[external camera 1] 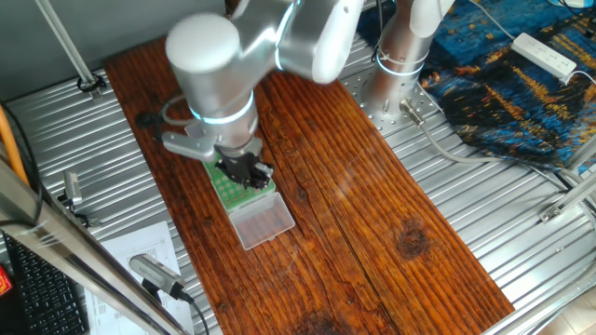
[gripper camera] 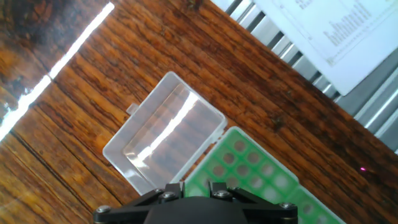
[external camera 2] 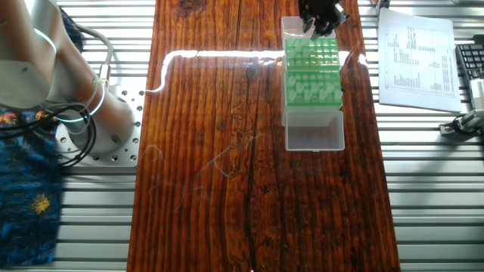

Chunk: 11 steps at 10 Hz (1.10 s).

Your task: Transfer all large pipette tips from one holder to another

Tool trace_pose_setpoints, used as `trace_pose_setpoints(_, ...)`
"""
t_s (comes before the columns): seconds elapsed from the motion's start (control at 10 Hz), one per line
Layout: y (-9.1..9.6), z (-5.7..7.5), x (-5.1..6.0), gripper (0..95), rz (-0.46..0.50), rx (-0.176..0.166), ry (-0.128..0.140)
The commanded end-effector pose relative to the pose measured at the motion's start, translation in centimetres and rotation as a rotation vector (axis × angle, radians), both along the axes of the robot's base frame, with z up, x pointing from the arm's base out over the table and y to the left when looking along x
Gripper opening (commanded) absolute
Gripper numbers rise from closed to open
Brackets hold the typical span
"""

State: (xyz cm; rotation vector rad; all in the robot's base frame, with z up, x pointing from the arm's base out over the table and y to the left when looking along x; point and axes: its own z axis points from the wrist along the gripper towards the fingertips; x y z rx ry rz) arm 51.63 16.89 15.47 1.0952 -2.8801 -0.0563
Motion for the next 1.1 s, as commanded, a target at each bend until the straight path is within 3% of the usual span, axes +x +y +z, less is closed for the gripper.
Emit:
trace_pose_setpoints(0.1, -0.21, 0.11, -0.33, 19.0, -0.004, -0.003, -0.004)
trace_pose_setpoints(1.1, -0.32, -0.25, -0.57, 19.0, 0.013, -0.060, -0.001)
